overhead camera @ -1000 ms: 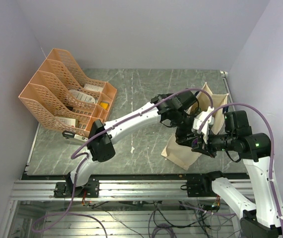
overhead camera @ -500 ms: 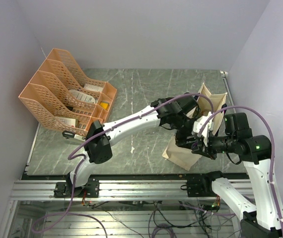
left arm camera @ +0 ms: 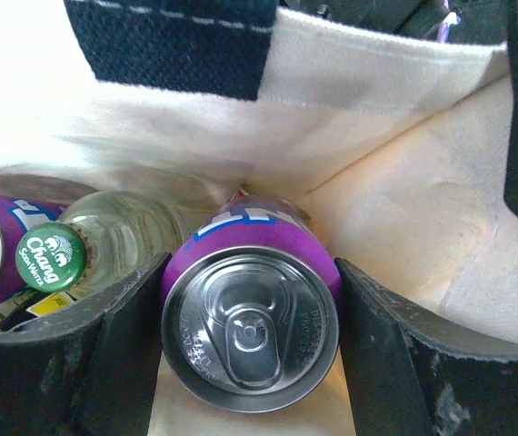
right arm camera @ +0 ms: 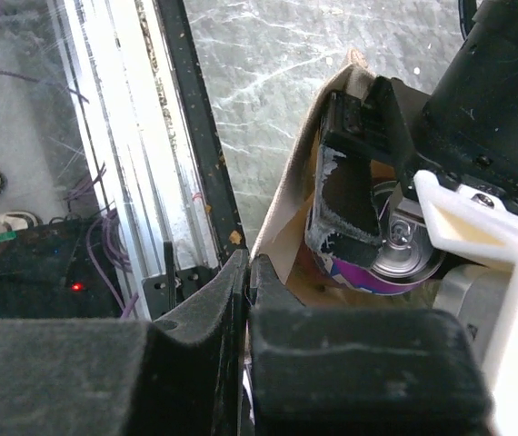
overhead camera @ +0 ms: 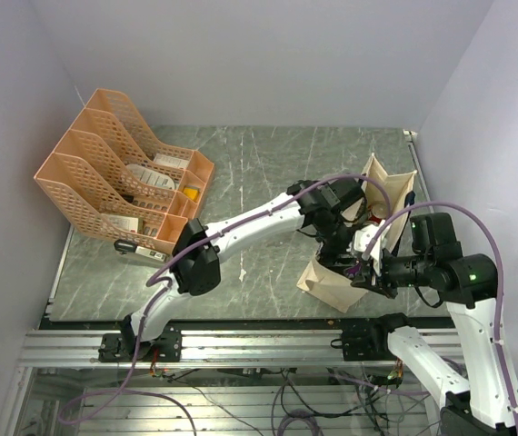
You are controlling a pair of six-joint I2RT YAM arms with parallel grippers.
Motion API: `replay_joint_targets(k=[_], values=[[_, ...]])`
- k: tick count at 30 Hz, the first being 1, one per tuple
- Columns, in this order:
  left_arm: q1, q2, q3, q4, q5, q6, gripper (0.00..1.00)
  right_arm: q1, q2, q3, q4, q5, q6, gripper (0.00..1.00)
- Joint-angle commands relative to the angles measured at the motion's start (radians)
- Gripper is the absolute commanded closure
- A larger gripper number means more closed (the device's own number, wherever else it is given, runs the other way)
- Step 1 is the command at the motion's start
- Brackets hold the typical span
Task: Place the beverage into the canvas bag
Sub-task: Place the drink in the canvas bag.
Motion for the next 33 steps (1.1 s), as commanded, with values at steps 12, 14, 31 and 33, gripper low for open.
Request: replay_joint_targets(k=[12,14,31,33], values=[[-0.071,0.042,0.000,-0.224,0.020,0.270,0.59,-0.006,0.000,0.025,0.095,0.009,0.035,1.00],[-0.071,0.030,0.003,-0.201,0.008,0.244,0.54,-0.006,0.002,0.026,0.095,0.012,0.039,1.00],[-0.045,-0.129,-0.073,0.083,-0.032,0.066,0.01,-0.005,-0.042,0.044,0.081,-0.001,0.023,1.00],[-0.043,-0.149,-0.090,0.112,-0.029,0.047,0.01,-0.005,-0.056,0.043,0.081,-0.015,0.014,1.00]])
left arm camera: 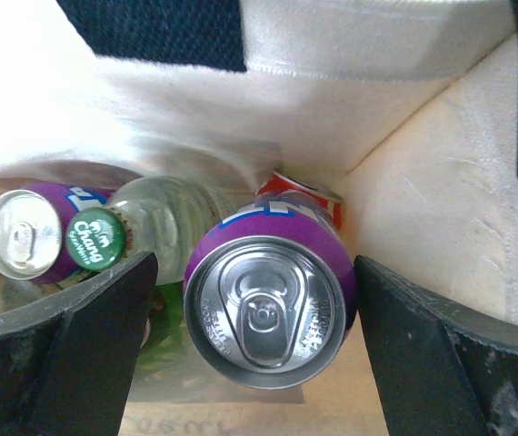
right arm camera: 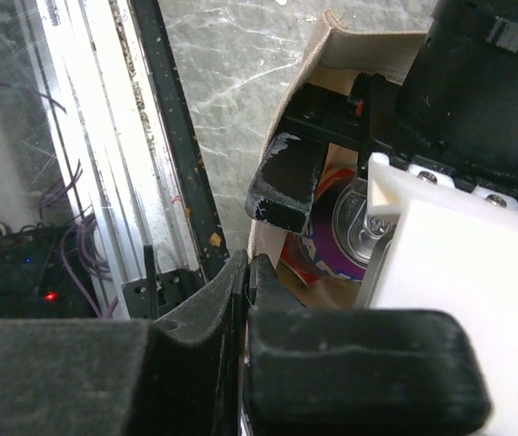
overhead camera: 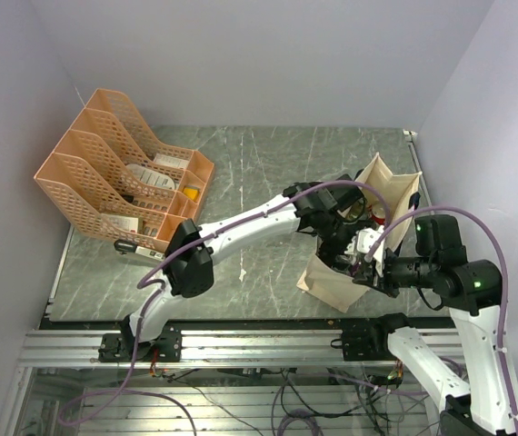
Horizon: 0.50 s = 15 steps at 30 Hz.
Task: Place the beverage into the canvas bag
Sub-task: Place the drink in the canvas bag.
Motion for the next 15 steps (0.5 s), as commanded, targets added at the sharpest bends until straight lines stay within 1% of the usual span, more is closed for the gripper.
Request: replay_joint_targets(k=[1,15], values=[[-0.036,-0.108,-0.034,0.053,0.059,-0.048,0.01,-0.004,-0.035,0.037,0.056,-0.039,0.008,1.00],[-0.001,-0.188,-0.027,0.084,0.134,-0.139,0.01,-0.003,-0.064,0.035,0.057,-0.036,0.039,1.00]])
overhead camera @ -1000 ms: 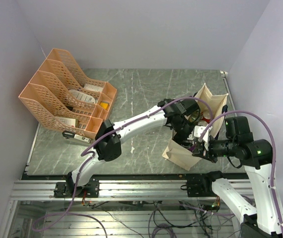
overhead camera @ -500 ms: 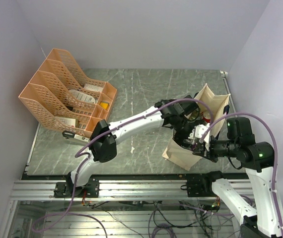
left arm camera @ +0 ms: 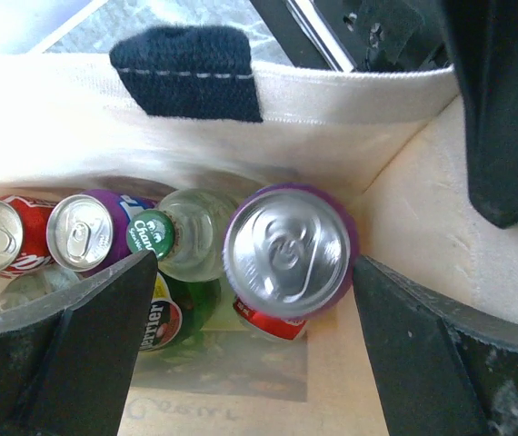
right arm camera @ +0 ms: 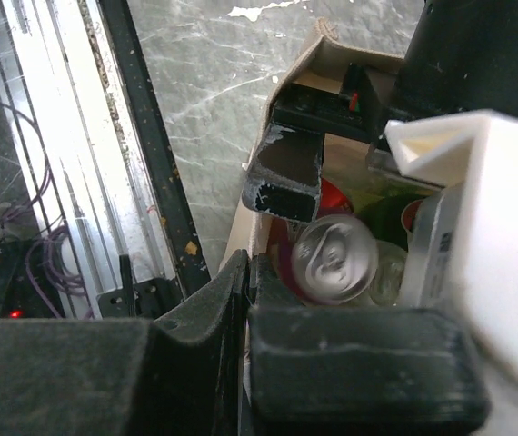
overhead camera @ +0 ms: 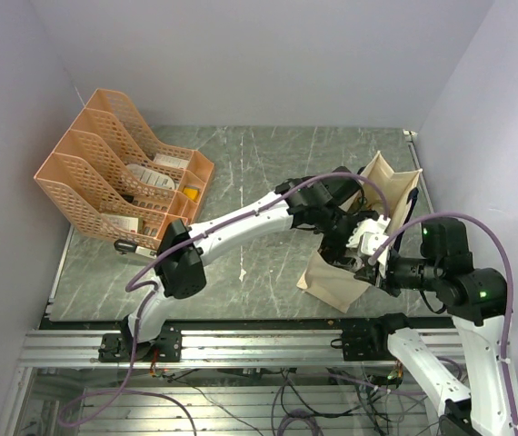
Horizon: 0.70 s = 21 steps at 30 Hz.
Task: Place the beverage into the canvas bag
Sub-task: Place the drink in the canvas bag.
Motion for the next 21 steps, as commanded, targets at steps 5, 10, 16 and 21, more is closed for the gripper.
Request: replay_joint_targets(k=[5,10,16,21], values=[[0.016,-0.142,0.002,0.004,0.164,-0.104,0.01,-0.001,-0.031,0.027,0.014,-0.049,0.042,1.00],[0.031,-0.157,0.006,0.011,0.180,-0.131,0.01,-0.001,-0.040,0.024,0.015,-0.051,0.048,1.00],[0.098,-0.187,-0.005,0.070,0.195,-0.220,0.03,-0.001,-0.046,0.023,0.016,-0.057,0.047,0.98],[0.143,-0.203,0.028,0.099,0.204,-0.265,0.04,-0.001,-0.039,0.028,0.020,-0.058,0.052,0.85]])
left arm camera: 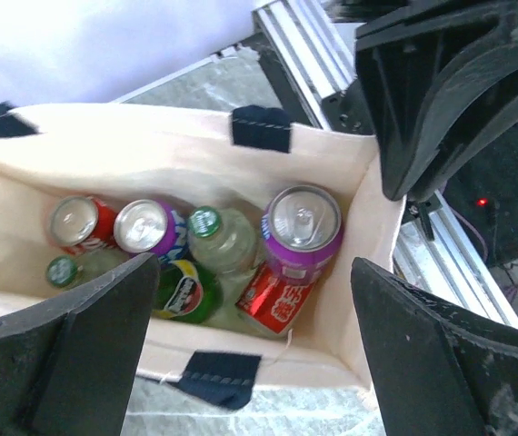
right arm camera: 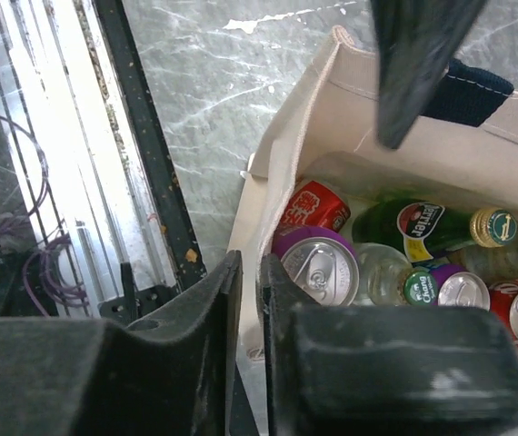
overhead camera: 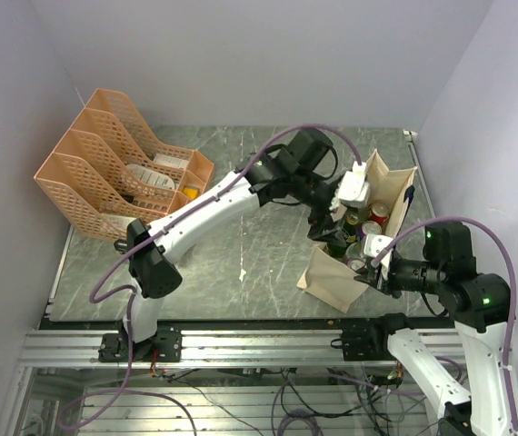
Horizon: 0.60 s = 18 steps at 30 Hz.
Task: Place the beverage into the canvas bag
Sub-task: Place the drink in the canvas bag, then reset both arms
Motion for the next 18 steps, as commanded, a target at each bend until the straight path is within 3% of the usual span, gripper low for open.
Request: replay_joint_targets(k=[1,6,11,18], values=[[0.043,-0.041,0.038,0.059,0.054,-0.077,0.04,0.001,-0.008,0.031,0.007,-0.055,0.034,0.82],[0.099,-0.069,0.015,0.156,0.020,-0.212,0.05,0.000,0.027,0.065,0.088,-0.048,0.125,0.64],[0.147,-0.120,-0.017,0.204,-0.146,-0.284,0.05,0.001,0.075,0.104,0.191,-0.017,0.249,0.28],[0.257,-0.228,-0.106,0.265,-0.479,-0.365,0.01,0.001,0.131,0.128,0.475,0.294,0.565,0.12]])
